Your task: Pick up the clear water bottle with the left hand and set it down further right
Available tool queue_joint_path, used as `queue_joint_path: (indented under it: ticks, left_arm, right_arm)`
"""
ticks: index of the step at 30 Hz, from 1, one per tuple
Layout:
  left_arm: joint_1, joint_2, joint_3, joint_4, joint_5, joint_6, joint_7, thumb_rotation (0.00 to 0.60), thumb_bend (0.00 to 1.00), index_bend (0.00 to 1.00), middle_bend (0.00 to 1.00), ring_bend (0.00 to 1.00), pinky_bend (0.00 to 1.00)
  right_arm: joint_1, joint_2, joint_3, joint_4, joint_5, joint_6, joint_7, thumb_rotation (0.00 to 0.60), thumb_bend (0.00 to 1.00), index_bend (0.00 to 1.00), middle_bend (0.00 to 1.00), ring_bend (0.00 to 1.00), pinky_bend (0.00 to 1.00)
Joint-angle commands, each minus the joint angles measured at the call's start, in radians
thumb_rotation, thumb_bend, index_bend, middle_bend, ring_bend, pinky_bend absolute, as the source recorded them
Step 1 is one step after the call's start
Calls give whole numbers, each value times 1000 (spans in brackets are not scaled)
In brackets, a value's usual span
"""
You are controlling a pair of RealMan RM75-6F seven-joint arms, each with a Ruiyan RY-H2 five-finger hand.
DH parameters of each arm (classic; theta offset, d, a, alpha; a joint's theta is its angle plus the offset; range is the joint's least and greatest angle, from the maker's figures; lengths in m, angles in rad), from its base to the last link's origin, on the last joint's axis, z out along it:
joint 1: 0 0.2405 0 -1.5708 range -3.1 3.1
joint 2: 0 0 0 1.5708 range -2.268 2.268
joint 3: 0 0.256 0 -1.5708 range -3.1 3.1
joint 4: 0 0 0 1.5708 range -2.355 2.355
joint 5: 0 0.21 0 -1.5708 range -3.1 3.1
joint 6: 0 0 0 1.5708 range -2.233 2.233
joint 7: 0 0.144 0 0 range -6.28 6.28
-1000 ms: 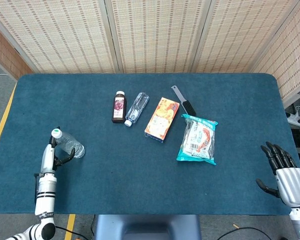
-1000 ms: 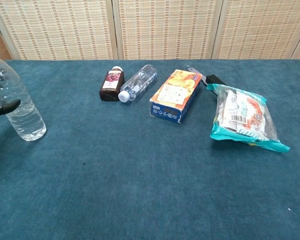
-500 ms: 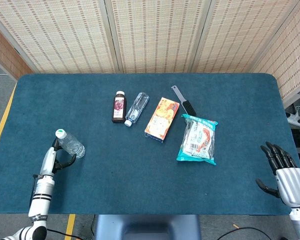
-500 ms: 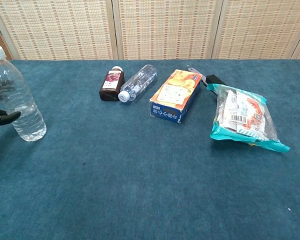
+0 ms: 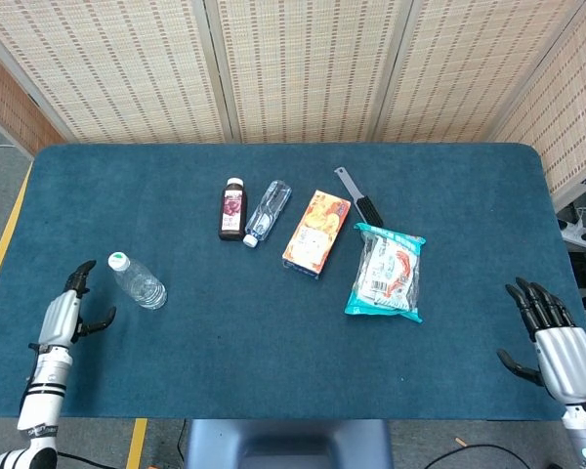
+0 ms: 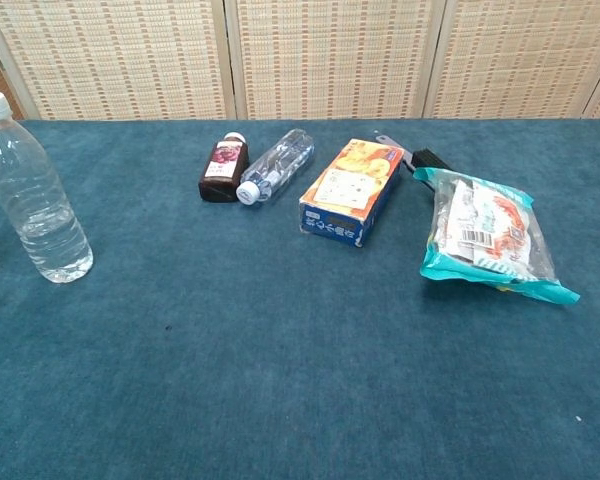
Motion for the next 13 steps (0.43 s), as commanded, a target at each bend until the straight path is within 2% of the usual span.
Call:
queue_joint_path:
  ticks: [1, 5, 9, 13]
  left_arm:
    - [25, -73, -13, 129, 3, 127, 94, 600, 405, 19, 0, 0, 261]
    - [35, -106, 28, 262, 82, 191, 91, 600, 411, 102, 14, 69, 258]
    - [42, -102, 90, 362, 174, 217, 42, 600, 409, 199, 123, 97, 248]
    - [43, -81, 128, 366, 217, 204, 19, 600, 410, 221, 207, 154, 248]
  right_arm:
    - [4, -2, 1, 2, 4, -8, -2, 600, 137, 25, 0, 0, 130]
    - [9, -6, 1, 6, 7, -18, -7, 600, 137, 26, 0, 0, 130]
    - [14, -10, 3, 8, 17, -29, -17, 600, 138, 25, 0, 0, 130]
    - [12, -12, 3, 6, 20, -28, -27, 600, 138, 26, 0, 0, 130]
